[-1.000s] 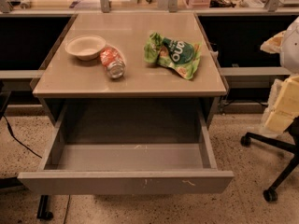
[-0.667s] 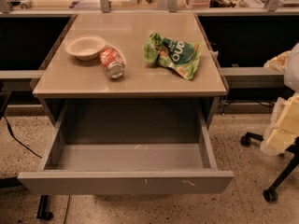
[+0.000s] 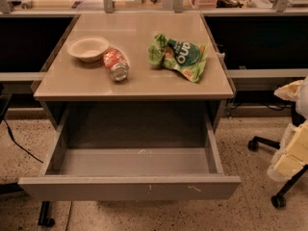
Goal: Close top drawer
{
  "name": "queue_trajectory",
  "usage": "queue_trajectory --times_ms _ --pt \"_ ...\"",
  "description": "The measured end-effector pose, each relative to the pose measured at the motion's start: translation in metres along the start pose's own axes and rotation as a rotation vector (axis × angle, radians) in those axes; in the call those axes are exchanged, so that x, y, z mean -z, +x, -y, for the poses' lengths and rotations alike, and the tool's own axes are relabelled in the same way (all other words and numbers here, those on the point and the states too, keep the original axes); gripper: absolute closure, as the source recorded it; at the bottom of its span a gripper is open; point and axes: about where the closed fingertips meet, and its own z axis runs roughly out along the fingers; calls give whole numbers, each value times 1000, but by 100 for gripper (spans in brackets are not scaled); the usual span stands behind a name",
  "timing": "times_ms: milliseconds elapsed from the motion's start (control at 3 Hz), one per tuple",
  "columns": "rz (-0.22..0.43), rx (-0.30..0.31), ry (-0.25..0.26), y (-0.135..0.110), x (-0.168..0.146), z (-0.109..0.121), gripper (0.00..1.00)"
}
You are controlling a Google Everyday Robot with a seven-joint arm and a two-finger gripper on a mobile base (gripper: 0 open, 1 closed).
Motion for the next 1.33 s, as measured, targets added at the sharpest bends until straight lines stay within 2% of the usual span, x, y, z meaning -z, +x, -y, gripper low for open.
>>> queue_trajectory --times_ms 333,667,1000,1333 --pt "3 -2 -3 0 0 -1 0" --pt "22 -40 -21 12 -15 -18 0" --pt "88 -159 -88 34 -59 -48 0" --pt "135 -263 -148 46 -111 -75 0"
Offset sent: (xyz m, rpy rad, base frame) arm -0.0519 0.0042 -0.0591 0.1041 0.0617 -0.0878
